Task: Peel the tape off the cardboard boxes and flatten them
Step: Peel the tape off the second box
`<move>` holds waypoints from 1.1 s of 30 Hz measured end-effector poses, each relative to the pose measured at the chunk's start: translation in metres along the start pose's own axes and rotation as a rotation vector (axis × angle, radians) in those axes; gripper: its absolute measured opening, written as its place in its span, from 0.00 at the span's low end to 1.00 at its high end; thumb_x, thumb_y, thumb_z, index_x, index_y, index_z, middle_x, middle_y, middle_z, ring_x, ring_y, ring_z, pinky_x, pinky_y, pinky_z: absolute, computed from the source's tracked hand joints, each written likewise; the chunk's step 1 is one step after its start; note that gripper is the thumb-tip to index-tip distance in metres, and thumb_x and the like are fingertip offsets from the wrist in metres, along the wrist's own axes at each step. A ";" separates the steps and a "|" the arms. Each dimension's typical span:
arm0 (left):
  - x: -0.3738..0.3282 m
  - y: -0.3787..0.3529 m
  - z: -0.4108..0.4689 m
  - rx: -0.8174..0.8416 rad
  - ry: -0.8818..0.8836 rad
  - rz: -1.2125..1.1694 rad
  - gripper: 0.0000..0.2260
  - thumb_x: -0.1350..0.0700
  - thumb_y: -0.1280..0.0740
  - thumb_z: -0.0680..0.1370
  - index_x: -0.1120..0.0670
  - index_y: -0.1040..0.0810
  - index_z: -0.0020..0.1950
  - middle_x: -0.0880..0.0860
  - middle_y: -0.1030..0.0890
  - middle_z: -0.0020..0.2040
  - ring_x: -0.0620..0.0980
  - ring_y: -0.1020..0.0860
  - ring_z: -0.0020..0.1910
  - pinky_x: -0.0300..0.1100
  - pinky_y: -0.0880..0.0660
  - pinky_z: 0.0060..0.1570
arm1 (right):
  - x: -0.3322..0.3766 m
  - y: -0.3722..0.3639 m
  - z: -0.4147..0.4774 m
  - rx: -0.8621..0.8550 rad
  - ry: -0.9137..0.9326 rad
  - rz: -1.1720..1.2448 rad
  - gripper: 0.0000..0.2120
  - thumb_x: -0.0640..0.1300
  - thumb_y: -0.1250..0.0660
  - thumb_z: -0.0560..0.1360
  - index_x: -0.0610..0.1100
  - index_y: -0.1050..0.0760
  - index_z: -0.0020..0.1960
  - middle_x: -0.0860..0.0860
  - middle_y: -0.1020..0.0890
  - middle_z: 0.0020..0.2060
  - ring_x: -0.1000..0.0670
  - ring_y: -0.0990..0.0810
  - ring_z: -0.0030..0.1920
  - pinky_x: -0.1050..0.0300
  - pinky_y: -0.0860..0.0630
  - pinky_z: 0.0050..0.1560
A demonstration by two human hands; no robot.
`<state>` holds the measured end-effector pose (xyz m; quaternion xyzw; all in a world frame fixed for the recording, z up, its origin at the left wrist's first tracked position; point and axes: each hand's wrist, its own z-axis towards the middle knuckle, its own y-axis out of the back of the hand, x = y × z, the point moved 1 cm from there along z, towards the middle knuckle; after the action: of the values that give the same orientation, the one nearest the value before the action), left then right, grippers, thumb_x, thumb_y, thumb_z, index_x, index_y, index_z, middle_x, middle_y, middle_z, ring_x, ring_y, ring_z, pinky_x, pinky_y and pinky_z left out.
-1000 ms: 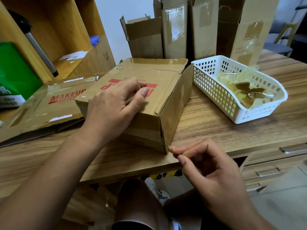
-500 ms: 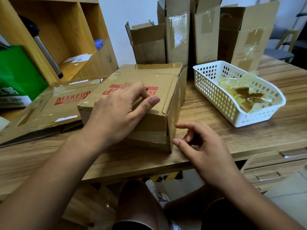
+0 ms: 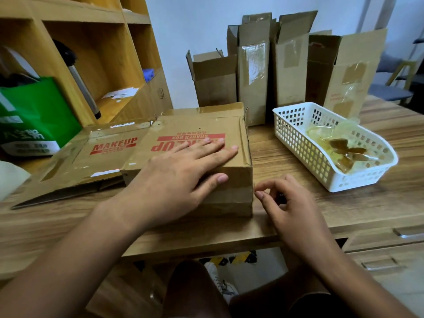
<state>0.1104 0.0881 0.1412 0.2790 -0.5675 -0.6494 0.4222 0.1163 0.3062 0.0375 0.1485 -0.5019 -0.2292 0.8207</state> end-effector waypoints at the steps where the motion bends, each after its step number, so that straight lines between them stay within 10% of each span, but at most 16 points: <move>1: -0.001 -0.001 0.001 -0.008 0.013 -0.004 0.24 0.33 0.60 0.80 0.28 0.56 0.78 0.33 0.50 0.80 0.33 0.54 0.76 0.36 0.55 0.72 | -0.001 0.000 0.000 0.001 -0.001 -0.004 0.07 0.44 0.29 0.77 0.57 0.20 0.48 0.57 0.25 0.40 0.55 0.23 0.42 0.63 0.26 0.39; 12: -0.010 -0.001 0.010 -0.067 0.108 -0.029 0.23 0.33 0.54 0.80 0.24 0.54 0.75 0.30 0.48 0.78 0.33 0.50 0.72 0.44 0.35 0.70 | 0.008 -0.010 -0.035 -0.070 0.059 0.068 0.07 0.39 0.29 0.77 0.51 0.20 0.46 0.58 0.24 0.40 0.54 0.22 0.43 0.68 0.29 0.40; 24: -0.004 -0.004 0.016 -0.128 0.168 -0.023 0.28 0.29 0.49 0.76 0.32 0.41 0.77 0.38 0.29 0.73 0.46 0.25 0.67 0.48 0.26 0.53 | 0.017 -0.010 -0.040 -0.008 0.019 0.138 0.07 0.55 0.28 0.74 0.58 0.26 0.46 0.57 0.25 0.43 0.52 0.22 0.48 0.65 0.27 0.43; 33: 0.021 0.012 0.008 0.116 0.103 -0.200 0.30 0.30 0.46 0.73 0.25 0.47 0.76 0.30 0.44 0.77 0.38 0.42 0.77 0.55 0.32 0.72 | 0.012 -0.009 -0.023 -0.056 -0.079 0.168 0.11 0.43 0.26 0.74 0.51 0.27 0.40 0.54 0.27 0.45 0.54 0.22 0.43 0.70 0.26 0.42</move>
<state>0.0962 0.0735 0.1573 0.3913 -0.5511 -0.6390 0.3672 0.1396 0.2928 0.0315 0.0738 -0.5379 -0.1793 0.8204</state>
